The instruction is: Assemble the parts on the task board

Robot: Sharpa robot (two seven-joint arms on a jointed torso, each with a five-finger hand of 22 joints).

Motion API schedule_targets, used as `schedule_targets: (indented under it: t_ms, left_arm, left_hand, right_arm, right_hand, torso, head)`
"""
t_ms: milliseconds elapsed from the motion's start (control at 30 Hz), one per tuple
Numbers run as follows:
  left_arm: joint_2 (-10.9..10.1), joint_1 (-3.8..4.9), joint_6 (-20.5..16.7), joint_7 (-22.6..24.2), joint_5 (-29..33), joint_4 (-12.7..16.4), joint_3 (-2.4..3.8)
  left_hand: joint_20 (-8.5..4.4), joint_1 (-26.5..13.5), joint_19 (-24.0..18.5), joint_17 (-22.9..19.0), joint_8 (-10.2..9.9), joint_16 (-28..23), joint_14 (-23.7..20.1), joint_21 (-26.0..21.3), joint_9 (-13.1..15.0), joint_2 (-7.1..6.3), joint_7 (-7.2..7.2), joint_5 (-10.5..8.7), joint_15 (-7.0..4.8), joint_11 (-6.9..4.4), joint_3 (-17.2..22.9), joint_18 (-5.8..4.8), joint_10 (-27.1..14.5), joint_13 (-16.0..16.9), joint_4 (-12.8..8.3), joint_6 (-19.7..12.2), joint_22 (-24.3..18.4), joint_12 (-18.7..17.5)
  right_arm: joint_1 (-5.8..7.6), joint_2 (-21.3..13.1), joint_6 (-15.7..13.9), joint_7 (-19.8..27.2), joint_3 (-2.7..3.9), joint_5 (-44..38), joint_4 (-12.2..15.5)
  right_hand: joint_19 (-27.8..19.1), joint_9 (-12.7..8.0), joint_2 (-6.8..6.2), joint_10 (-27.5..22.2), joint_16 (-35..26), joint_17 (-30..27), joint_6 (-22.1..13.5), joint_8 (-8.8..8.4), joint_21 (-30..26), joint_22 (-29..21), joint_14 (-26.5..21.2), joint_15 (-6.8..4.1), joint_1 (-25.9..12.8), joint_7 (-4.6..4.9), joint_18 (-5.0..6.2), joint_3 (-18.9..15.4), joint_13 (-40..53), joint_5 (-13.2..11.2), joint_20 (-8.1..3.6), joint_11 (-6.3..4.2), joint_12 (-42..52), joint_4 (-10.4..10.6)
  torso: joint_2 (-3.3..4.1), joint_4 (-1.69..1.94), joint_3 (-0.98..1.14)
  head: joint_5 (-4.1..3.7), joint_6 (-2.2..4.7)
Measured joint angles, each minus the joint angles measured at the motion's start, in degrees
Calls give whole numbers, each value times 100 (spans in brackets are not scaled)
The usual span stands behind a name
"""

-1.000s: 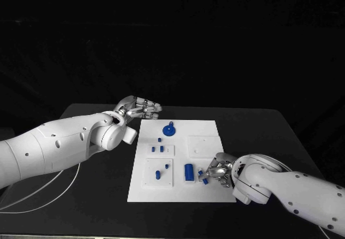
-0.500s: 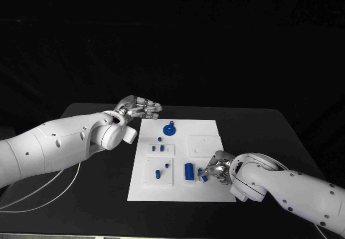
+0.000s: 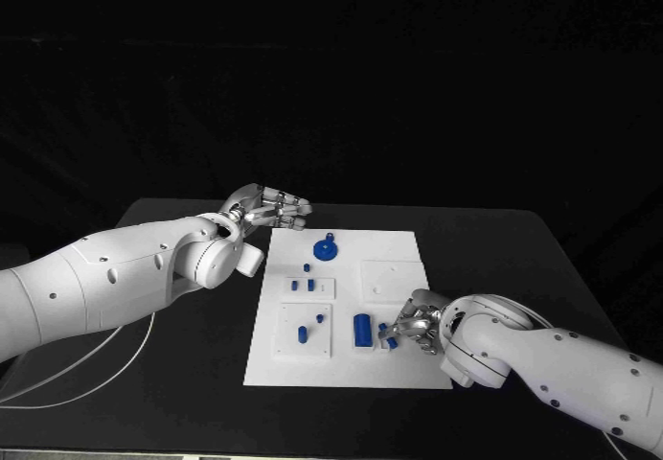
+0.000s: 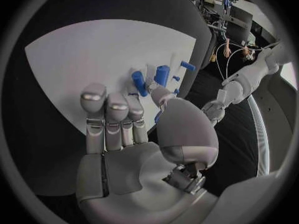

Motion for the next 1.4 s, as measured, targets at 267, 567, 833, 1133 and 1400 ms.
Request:
schedule_targets:
  t_ms: [267, 567, 833, 1133, 1400]
  left_arm:
    - [-6, 0, 5, -7, 0, 0, 0]
    - [-11, 0, 7, -15, 1, -1, -1]
    - [-15, 0, 9, -20, 1, -1, -1]
    - [-18, 0, 10, -23, 1, -14, -1]
    - [-11, 0, 9, -18, 5, -88, -2]
  left_hand:
    - [0, -23, 0, 0, 0, 0, 0, 21, 0, 23, 0, 0, 0, 0, -20, 0, 0, 0, 20, 0, -10, 0]
    - [0, -23, 0, 0, 0, 0, 0, 21, 0, 23, 0, 0, 0, 0, -20, 0, 0, 0, 20, 0, -9, 0]
    - [0, -23, 0, 0, 0, 0, 0, 21, 0, 23, 0, 0, 0, 0, -20, 0, 0, 0, 20, 0, -9, 0]
    - [0, -23, 0, 0, 0, 0, 0, 21, 0, 23, 0, 0, 0, 0, -20, 0, 0, 0, 20, 0, -9, 0]
    - [0, -23, 0, 4, 0, 0, 0, 21, 0, 23, 0, 0, 0, 0, -20, 0, 0, 0, 20, 0, -27, 0]
  right_arm:
    - [-4, 14, -2, -5, -7, -35, -31]
    - [-5, 6, 2, 4, -10, -43, -28]
    - [-7, -16, 4, 31, -13, -43, -2]
    - [-22, -126, -28, 124, -26, -20, 16]
    - [57, -390, -256, 552, 72, 244, -150]
  right_hand:
    - [10, -12, -581, 47, 0, 2, 68, 21, 0, 0, -14, -12, -167, -29, 0, -454, 0, -219, -10, -47, 0, 1211]
    - [22, -38, -827, 27, -22, 19, 76, 21, -21, 0, -15, -14, -40, -21, 0, -919, 5, -218, -22, -27, 0, 1817]
    - [22, -33, -802, 27, -44, 34, 76, 18, -21, 0, -15, -13, 59, -21, 0, -948, 17, -217, -22, -28, -25, 1925]
    - [22, -21, -803, 23, -50, 33, 24, 19, -43, 0, -14, -12, 58, 30, 0, -872, 16, -217, -21, -25, -84, 1795]
    - [21, 4, -761, -112, -154, 5, -551, -29, -204, 0, -14, -12, 311, 193, 0, -1741, -1, -12, -21, 100, -100, 2002]
  torso:
    - [-1, 2, -1]
    - [-2, 1, 1]
    - [-1, -2, 5]
    - [0, -3, 8]
    - [-7, -9, 4]
  head:
    - [1, -8]
    - [8, -14]
    - [8, -26]
    - [-23, -4]
    - [-70, 87]
